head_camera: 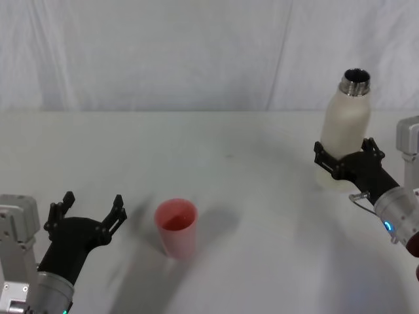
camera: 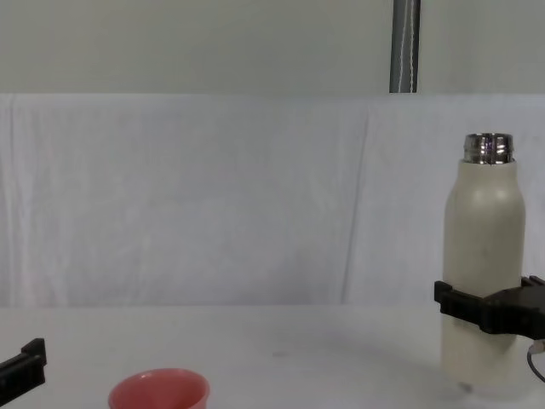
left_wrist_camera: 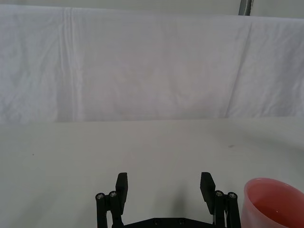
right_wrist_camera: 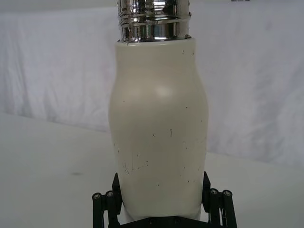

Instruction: Grasp the thermos with one hand and pour water into the cup lid.

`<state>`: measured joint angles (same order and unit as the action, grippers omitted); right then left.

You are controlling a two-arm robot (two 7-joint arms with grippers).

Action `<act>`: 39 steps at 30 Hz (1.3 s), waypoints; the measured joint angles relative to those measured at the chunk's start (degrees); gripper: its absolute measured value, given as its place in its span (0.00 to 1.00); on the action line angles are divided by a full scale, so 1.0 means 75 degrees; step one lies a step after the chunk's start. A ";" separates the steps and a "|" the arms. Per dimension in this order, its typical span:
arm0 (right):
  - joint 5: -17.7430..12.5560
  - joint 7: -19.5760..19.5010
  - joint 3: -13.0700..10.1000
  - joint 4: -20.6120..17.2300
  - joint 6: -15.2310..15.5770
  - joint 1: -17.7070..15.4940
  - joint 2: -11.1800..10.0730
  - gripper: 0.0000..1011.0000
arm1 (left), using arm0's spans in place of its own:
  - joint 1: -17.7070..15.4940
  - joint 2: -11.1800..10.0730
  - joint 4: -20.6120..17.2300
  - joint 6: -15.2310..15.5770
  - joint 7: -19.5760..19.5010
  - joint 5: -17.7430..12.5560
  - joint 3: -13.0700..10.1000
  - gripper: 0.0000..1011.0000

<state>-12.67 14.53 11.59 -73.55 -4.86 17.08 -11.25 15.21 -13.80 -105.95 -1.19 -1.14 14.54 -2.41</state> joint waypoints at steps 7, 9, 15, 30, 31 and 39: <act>0.0077 -0.0103 -0.0125 0.0521 -0.0136 0.0311 0.0087 0.94 | 0.0000 0.0000 0.0000 0.0000 0.0000 0.0000 0.0000 0.99; 0.0090 -0.0114 -0.0150 0.0611 -0.0157 0.0363 0.0099 0.94 | 0.0000 0.0000 0.0000 0.0000 0.0000 0.0000 0.0000 0.99; 0.0138 -0.0145 -0.0238 0.0903 -0.0227 0.0534 0.0151 0.94 | 0.0000 0.0000 0.0000 0.0000 0.0000 0.0000 0.0000 0.99; 0.0143 -0.0159 -0.0418 0.1301 -0.0230 0.0731 0.0266 0.94 | 0.0000 0.0000 0.0000 0.0000 0.0000 0.0000 0.0000 0.99; 0.0139 -0.0159 -0.0429 0.1313 -0.0222 0.0733 0.0274 0.94 | 0.0000 0.0000 0.0000 0.0000 0.0000 0.0000 0.0000 0.99; 0.0119 -0.0147 -0.0472 0.1372 -0.0195 0.0735 0.0321 0.94 | 0.0000 0.0000 0.0000 0.0000 0.0000 0.0000 0.0000 0.99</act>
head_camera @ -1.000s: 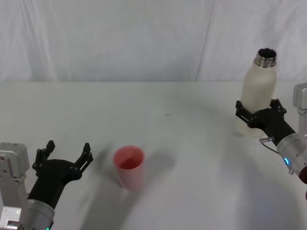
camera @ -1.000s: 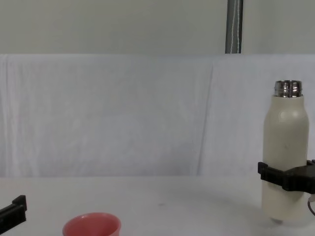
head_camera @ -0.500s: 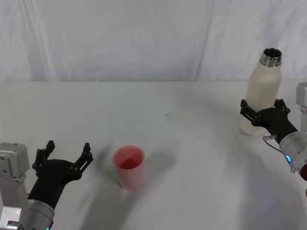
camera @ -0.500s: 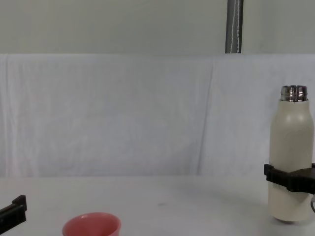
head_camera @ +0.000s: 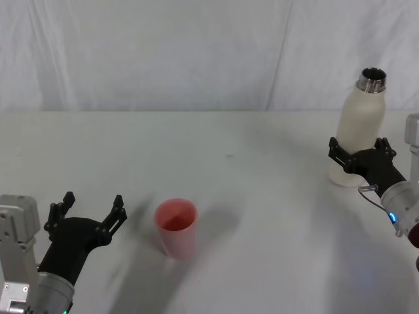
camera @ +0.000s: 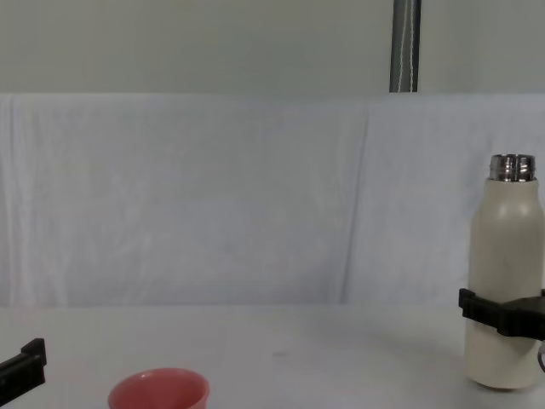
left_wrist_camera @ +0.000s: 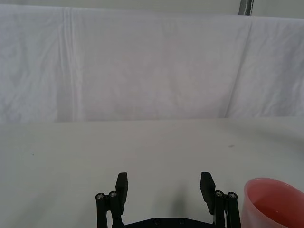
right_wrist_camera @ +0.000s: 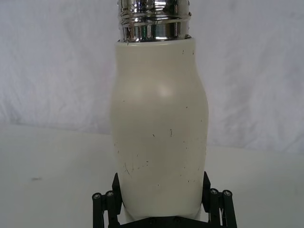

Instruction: Grasp the thermos with one hand and pour water into the cup lid.

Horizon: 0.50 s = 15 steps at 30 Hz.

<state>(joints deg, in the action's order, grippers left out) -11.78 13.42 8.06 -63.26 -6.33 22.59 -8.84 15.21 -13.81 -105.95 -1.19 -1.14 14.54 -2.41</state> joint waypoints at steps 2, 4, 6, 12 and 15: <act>-0.0002 0.0007 -0.0004 0.0023 0.0000 0.0003 0.0008 0.94 | 0.0000 0.0000 0.0000 0.0000 0.0000 0.0000 0.0000 0.99; -0.0004 0.0015 -0.0010 0.0049 -0.0002 0.0008 0.0016 0.94 | 0.0000 0.0000 0.0000 0.0000 0.0000 0.0000 0.0000 0.99; -0.0005 0.0018 -0.0012 0.0071 -0.0006 0.0011 0.0025 0.94 | 0.0000 0.0000 0.0000 0.0000 0.0000 0.0000 0.0000 0.99; 0.0002 0.0021 -0.0015 0.0127 -0.0024 0.0019 0.0054 0.94 | 0.0000 0.0000 0.0000 0.0000 0.0000 0.0000 0.0000 0.99; 0.0011 0.0020 -0.0016 0.0142 -0.0037 0.0022 0.0061 0.94 | 0.0000 0.0000 0.0000 0.0000 0.0000 0.0000 0.0000 0.99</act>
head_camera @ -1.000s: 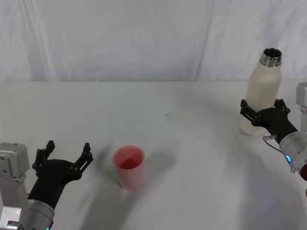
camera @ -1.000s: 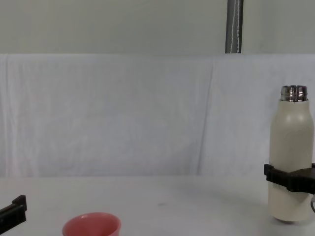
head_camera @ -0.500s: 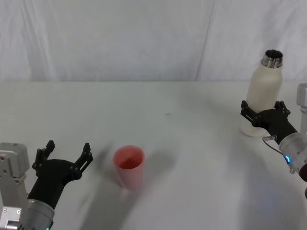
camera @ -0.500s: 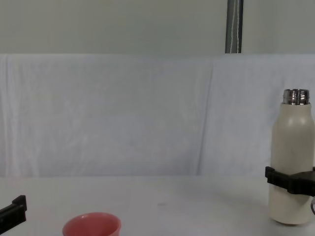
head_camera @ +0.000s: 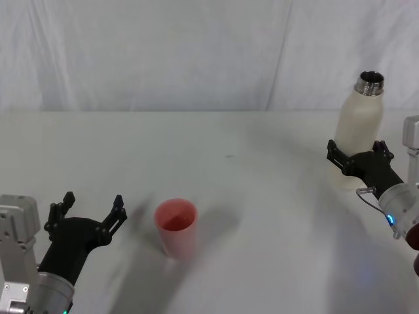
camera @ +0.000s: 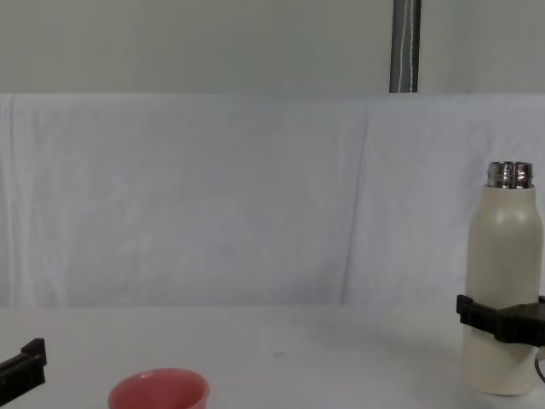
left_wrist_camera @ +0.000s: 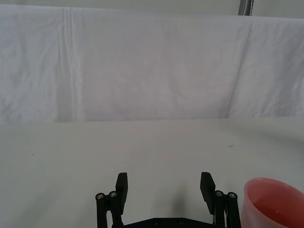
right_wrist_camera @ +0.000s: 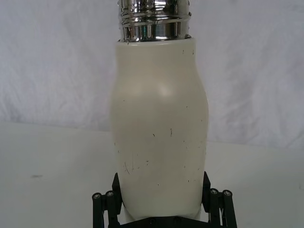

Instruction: Grasp the thermos with one hand and pour water into the cup lid.

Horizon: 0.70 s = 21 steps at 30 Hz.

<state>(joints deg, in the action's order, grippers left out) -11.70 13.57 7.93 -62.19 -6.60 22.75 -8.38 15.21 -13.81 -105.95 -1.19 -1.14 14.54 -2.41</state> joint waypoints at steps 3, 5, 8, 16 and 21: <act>0.0008 0.0002 0.0001 0.0031 -0.0014 0.0017 0.0008 0.94 | 0.0000 0.0000 0.0000 0.0000 0.0000 0.0000 0.0000 0.99; 0.0009 0.0003 0.0002 0.0031 -0.0015 0.0017 0.0009 0.94 | 0.0000 0.0000 0.0000 0.0000 0.0000 0.0000 0.0000 0.99; 0.0012 0.0004 0.0004 0.0030 -0.0015 0.0016 0.0008 0.94 | 0.0000 0.0000 0.0000 0.0000 0.0001 0.0000 0.0000 0.99; 0.0016 0.0004 0.0008 0.0023 -0.0016 0.0010 0.0006 0.94 | 0.0000 0.0000 0.0000 0.0000 0.0000 0.0000 0.0000 0.99; 0.0017 0.0004 0.0011 0.0021 -0.0015 0.0006 0.0004 0.99 | 0.0000 0.0000 0.0000 0.0000 0.0000 0.0000 0.0000 0.99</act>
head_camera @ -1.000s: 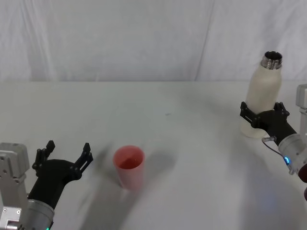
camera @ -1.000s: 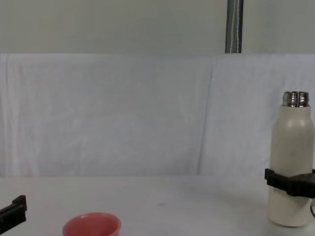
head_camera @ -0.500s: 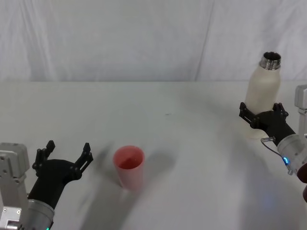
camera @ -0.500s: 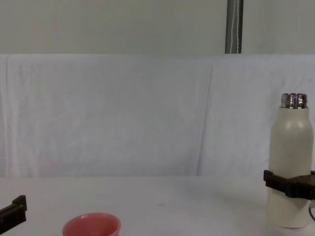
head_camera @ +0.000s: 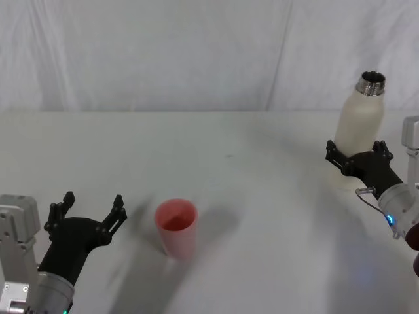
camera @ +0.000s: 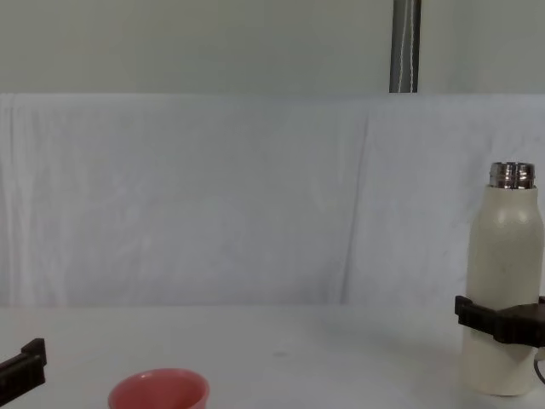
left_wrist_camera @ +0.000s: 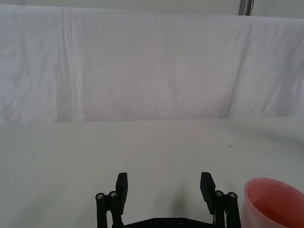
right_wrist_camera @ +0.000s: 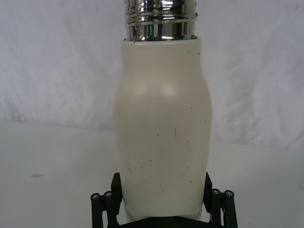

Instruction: Grasp the thermos with one hand and pour water into the cup lid.

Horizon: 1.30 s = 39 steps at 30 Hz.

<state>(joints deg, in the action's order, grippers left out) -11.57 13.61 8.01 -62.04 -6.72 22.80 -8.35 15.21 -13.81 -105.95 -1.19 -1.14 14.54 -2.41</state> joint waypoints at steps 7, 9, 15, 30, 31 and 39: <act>0.0000 0.0000 -0.0001 -0.0004 0.0003 -0.0004 -0.0003 0.99 | 0.0000 0.0000 0.0000 0.0000 0.0000 0.0000 0.0000 0.99; -0.0001 0.0000 -0.0001 -0.0006 0.0004 -0.0004 -0.0003 0.99 | 0.0000 0.0000 0.0000 0.0000 0.0000 0.0000 0.0000 0.99; -0.0002 0.0000 -0.0001 -0.0010 0.0007 -0.0004 -0.0005 0.99 | 0.0000 0.0000 0.0000 0.0000 0.0000 0.0000 0.0000 0.99; -0.0043 0.0088 0.0016 -0.0292 0.0042 -0.0096 -0.0019 0.99 | 0.0000 0.0000 0.0000 0.0000 0.0000 0.0000 0.0000 0.99; -0.0043 0.0088 0.0016 -0.0292 0.0042 -0.0096 -0.0019 0.99 | 0.0000 -0.0001 0.0000 0.0000 0.0000 0.0000 0.0000 0.99; -0.0090 0.0216 0.0066 -0.0430 0.0119 -0.0168 -0.0103 0.99 | 0.0000 0.0000 0.0000 0.0000 0.0000 0.0000 0.0000 0.99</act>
<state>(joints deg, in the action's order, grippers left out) -12.25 15.23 8.51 -65.26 -5.82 21.54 -9.13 15.21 -13.81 -105.95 -1.19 -1.14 14.54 -2.41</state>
